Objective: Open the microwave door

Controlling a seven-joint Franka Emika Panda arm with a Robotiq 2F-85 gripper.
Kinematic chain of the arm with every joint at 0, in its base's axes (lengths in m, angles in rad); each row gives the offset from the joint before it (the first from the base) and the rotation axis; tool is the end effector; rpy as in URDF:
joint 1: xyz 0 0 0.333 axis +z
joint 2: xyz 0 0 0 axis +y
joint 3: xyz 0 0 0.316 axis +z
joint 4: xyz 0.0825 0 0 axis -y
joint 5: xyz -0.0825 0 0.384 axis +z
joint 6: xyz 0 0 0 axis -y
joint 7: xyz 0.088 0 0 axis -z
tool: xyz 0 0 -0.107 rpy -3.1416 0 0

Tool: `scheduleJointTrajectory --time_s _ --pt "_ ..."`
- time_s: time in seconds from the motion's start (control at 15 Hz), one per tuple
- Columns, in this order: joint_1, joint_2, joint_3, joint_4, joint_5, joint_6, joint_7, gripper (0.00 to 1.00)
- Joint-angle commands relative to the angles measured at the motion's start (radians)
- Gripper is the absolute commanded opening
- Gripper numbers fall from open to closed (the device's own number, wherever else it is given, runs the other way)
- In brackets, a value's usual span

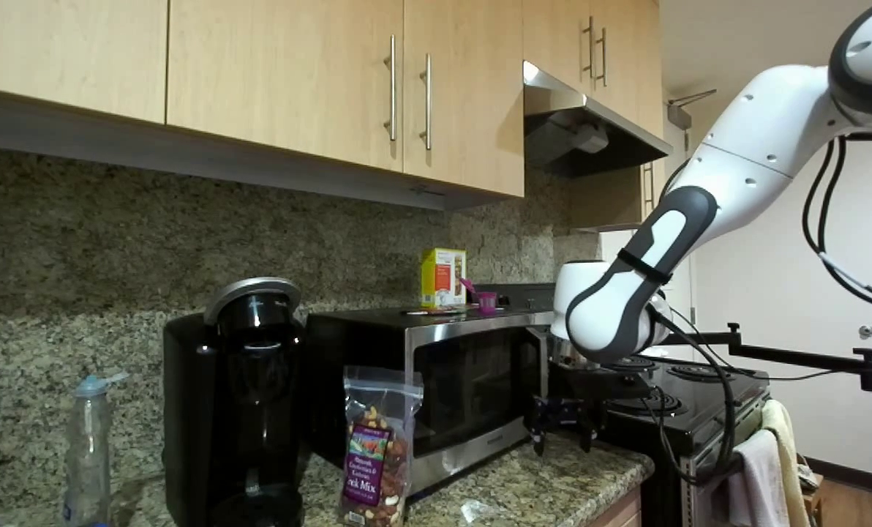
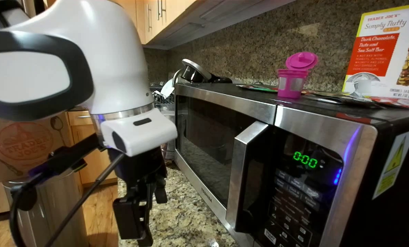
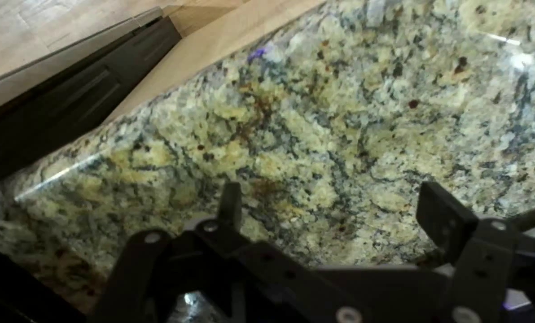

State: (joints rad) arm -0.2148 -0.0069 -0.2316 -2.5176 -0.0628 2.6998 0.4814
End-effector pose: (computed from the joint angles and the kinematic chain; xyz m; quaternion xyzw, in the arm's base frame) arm 0.4338 -0.2052 0.2995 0.9019 -0.4212 0.0945 0.0136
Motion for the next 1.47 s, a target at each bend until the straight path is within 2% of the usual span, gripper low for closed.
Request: scheduleJointTrajectory --time_s 0.0,0.13,0.4,0.47,0.6,0.87,0.93,1.0,1.07,1.13,1.27,1.4 --pt "-0.004 -0.019 0.008 -0.072 -0.035 0.114 0.125 1.0" --pt "-0.011 -0.009 0.004 -0.087 -0.107 0.194 0.184 1.0" --pt "-0.026 0.007 -0.028 -0.093 -0.347 0.346 0.3 1.0" --pt "-0.008 0.005 -0.021 -0.081 -0.264 0.285 0.237 1.0" --pt "-0.009 0.006 -0.032 -0.082 -0.31 0.311 0.269 1.0" --pt "-0.009 0.006 -0.033 -0.082 -0.312 0.313 0.269 1.0" --pt "0.003 0.002 -0.021 -0.1 -0.238 0.333 0.21 1.0" --pt "0.002 0.004 -0.025 -0.093 -0.254 0.324 0.218 1.0" --pt "0.009 -0.004 -0.021 -0.096 -0.232 0.289 0.197 1.0" --pt "0.004 -0.008 -0.026 -0.089 -0.268 0.257 0.218 1.0" --pt "0.023 -0.02 -0.014 -0.104 -0.177 0.207 0.125 1.0" --pt "0.005 -0.025 -0.008 -0.078 -0.206 0.082 0.151 1.0"
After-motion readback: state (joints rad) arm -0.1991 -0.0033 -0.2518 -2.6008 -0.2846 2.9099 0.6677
